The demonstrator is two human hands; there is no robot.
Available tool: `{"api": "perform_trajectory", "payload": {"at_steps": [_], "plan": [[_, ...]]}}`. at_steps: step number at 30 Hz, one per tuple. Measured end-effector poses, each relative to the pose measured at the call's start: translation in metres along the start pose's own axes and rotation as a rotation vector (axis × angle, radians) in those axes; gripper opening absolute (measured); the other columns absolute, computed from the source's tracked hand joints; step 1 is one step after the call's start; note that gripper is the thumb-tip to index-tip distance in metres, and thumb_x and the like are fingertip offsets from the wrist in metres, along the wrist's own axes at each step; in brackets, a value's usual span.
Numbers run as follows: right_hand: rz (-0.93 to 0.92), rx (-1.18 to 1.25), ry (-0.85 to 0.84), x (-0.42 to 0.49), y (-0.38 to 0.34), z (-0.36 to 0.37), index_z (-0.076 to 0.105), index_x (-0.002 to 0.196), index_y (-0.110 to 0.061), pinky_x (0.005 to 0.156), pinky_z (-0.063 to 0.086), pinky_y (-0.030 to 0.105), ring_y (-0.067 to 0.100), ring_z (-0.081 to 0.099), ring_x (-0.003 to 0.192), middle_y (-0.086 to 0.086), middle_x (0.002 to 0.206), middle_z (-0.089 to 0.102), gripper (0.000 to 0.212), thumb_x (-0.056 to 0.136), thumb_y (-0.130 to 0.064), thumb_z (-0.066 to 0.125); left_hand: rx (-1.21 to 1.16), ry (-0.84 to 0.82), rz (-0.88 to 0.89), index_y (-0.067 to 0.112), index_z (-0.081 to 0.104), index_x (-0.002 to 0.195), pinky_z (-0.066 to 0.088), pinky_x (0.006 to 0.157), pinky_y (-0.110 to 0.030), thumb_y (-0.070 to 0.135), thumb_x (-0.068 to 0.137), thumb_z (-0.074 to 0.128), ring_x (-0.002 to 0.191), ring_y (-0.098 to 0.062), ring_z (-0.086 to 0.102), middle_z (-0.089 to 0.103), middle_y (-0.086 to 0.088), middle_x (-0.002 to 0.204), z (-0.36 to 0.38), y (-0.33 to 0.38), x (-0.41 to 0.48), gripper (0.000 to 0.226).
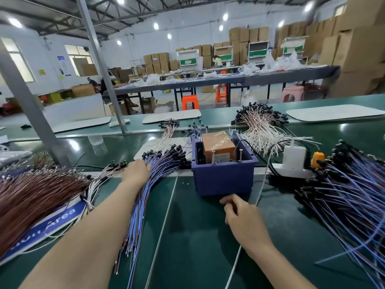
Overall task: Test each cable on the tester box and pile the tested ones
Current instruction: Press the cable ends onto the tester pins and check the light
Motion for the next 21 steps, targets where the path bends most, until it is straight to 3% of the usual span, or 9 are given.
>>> {"api": "perform_trajectory", "payload": {"at_steps": [10,12,17,21], "plan": [[-0.001,-0.044,-0.009,0.001,0.001,0.002,0.060,0.090,-0.043,0.050,0.042,0.025,0.009,0.055,0.046,-0.007,0.062,0.066,0.022,0.099,-0.027,0.048,-0.059,-0.071,-0.081,-0.007,0.063,0.104,0.051,0.087,-0.042,0.014,0.098,0.045,0.106,-0.041,0.064,0.066,-0.029,0.113,0.007,-0.008,0.015,0.028],[0.000,-0.052,-0.004,0.001,0.000,0.001,0.059,0.089,-0.044,0.048,0.043,0.025,0.011,0.056,0.046,-0.008,0.063,0.067,0.023,0.099,-0.026,0.048,-0.058,-0.053,-0.073,-0.003,0.063,0.106,0.049,0.085,-0.041,0.014,0.099,0.043,0.102,-0.039,0.064,0.067,-0.027,0.112,0.005,-0.008,0.016,0.028],[0.001,-0.078,0.010,0.002,-0.002,0.001,0.060,0.089,-0.042,0.046,0.040,0.022,0.011,0.057,0.047,-0.016,0.065,0.066,0.021,0.098,-0.027,0.048,-0.032,-0.023,-0.046,0.013,0.063,0.122,0.049,0.097,-0.042,0.022,0.104,0.046,0.111,-0.034,0.061,0.066,-0.016,0.123,0.005,-0.011,0.017,0.026],[0.006,-0.070,0.030,0.002,0.000,0.001,0.062,0.090,-0.040,0.046,0.037,0.021,0.009,0.057,0.048,-0.009,0.059,0.065,0.019,0.097,-0.028,0.049,0.097,-0.035,-0.036,0.005,0.062,0.116,0.047,0.087,-0.040,0.020,0.105,0.049,0.105,-0.036,0.061,0.065,-0.020,0.122,0.009,-0.009,0.019,0.023]]}}
Point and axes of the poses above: each hand's wrist, its own x-axis towards the middle knuckle, its own z-axis out of the palm, y = z × x, the point moved 9 cm from there along x, towards the middle knuckle
